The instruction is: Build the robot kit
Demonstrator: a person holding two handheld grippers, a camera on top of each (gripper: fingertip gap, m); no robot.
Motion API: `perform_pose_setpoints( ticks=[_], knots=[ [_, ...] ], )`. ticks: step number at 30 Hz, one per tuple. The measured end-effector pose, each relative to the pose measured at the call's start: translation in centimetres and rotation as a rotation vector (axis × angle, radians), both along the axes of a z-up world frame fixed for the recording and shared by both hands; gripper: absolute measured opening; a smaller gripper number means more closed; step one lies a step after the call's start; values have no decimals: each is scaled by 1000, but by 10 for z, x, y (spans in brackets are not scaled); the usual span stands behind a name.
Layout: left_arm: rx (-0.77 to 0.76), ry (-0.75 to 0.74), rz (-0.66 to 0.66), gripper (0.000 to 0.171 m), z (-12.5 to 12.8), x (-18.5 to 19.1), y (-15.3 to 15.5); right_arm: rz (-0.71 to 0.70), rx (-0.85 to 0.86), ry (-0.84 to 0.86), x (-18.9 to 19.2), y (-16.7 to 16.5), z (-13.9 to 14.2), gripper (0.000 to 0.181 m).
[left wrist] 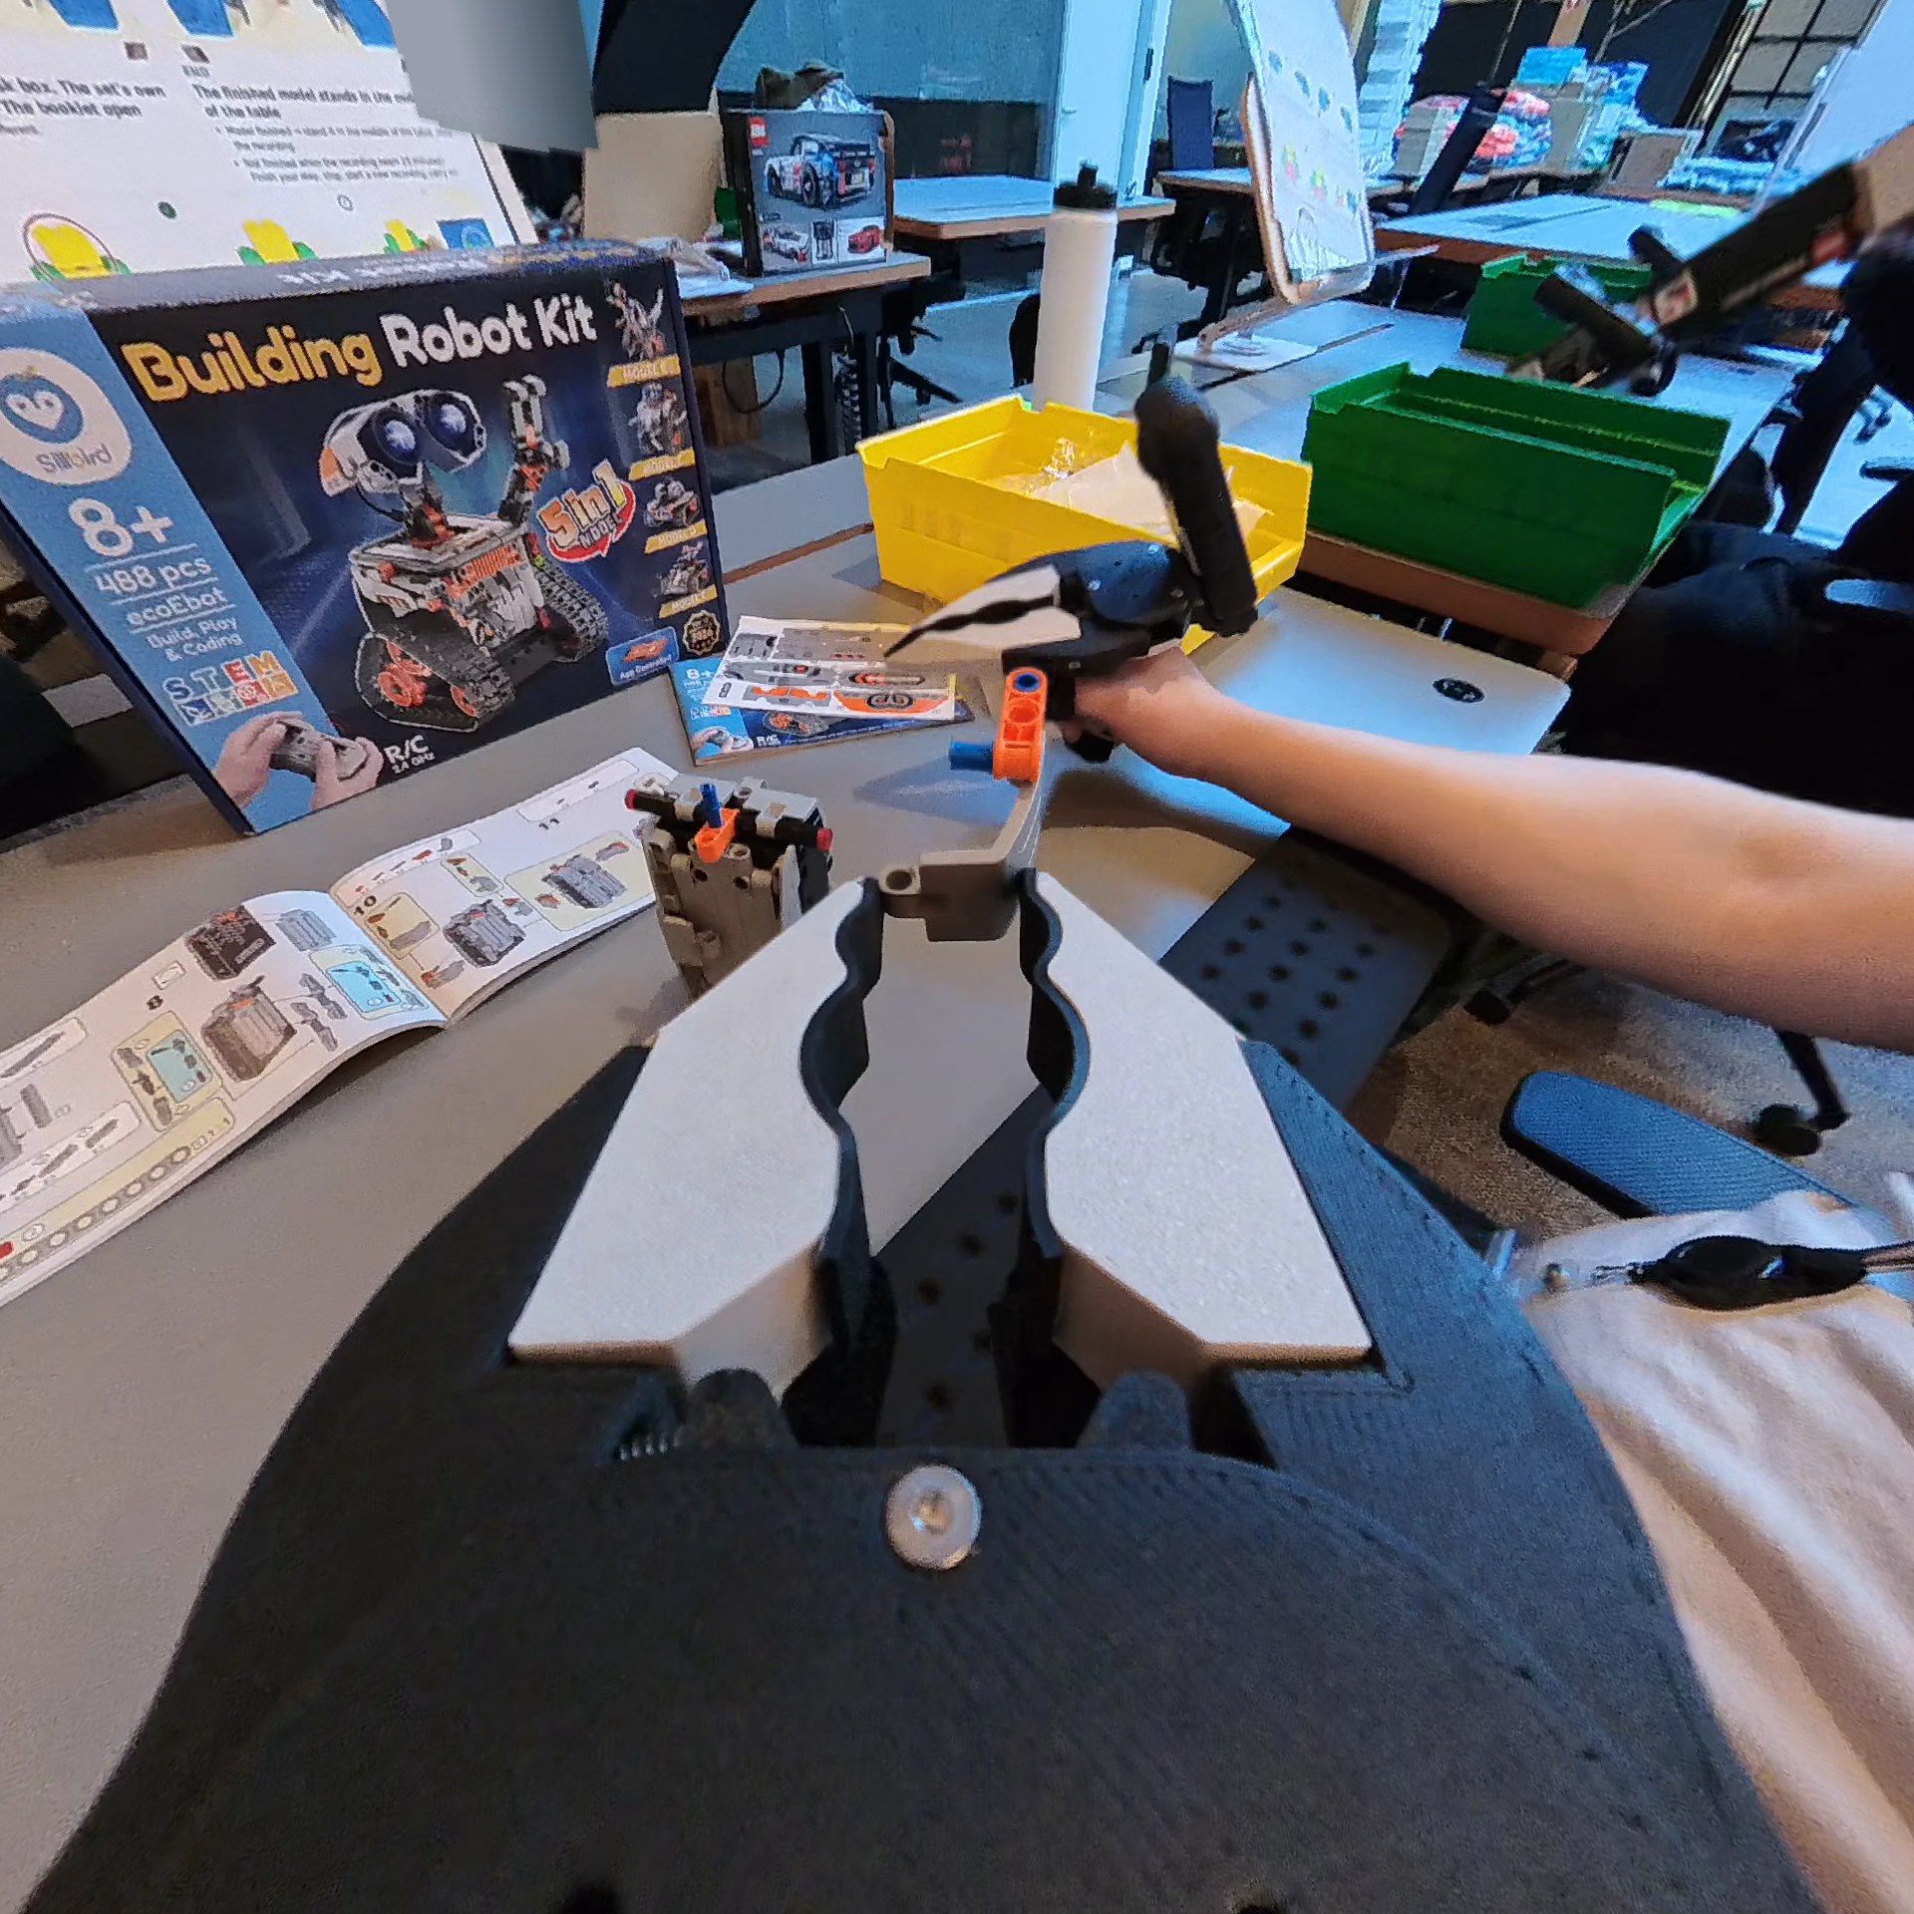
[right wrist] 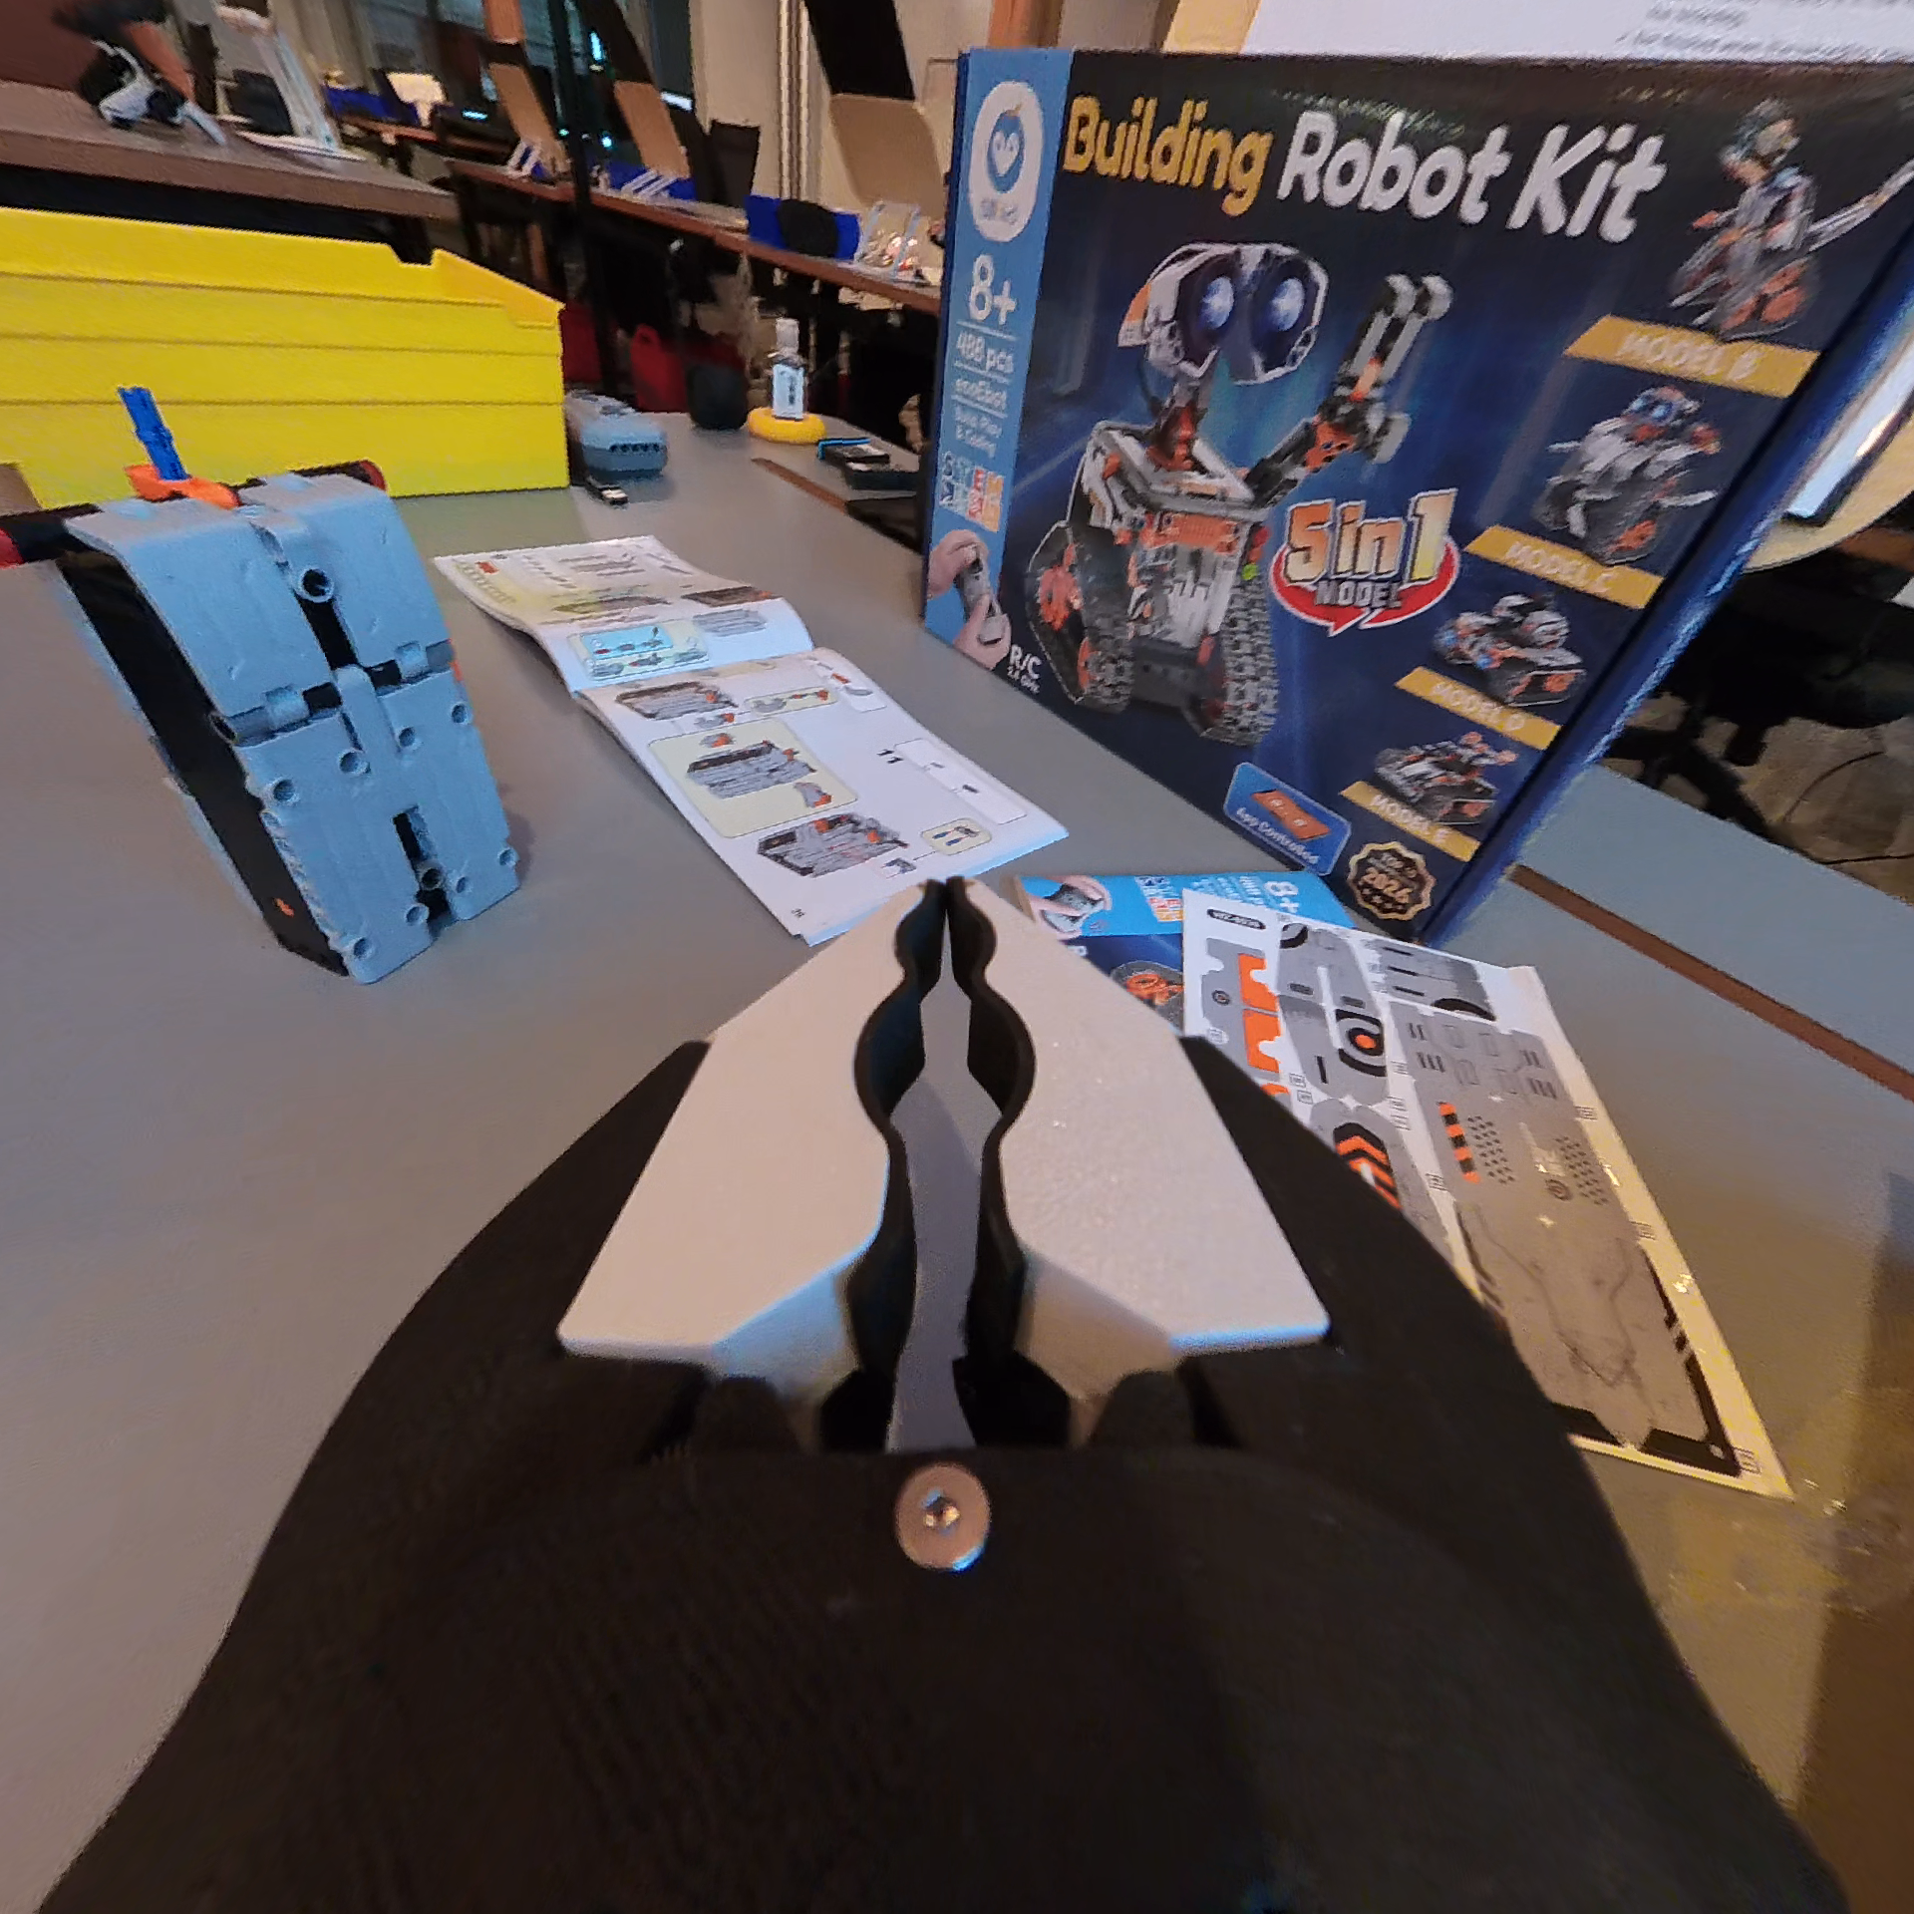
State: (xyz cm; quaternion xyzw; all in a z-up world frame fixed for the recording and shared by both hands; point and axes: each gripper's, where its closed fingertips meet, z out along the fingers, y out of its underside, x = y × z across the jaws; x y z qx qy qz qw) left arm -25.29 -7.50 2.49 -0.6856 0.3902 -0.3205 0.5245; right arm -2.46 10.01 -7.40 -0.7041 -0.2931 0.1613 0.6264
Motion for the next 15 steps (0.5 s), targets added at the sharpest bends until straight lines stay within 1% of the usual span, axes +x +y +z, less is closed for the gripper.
perform_pose_setpoints(
  ticks=[5,9,11,15],
  knots=[
    [0,84,-7,25,-35,-1,13,10,7,-25,-6,-1,-3,1],
    [8,56,-46,25,-55,-2,22,29,15,-22,-12,-5,-1,2],
    [21,69,-53,25,-67,-2,31,47,17,-2,-17,-8,2,2],
    [38,134,-131,24,-95,14,45,61,9,13,-22,-9,3,4]
  ],
)
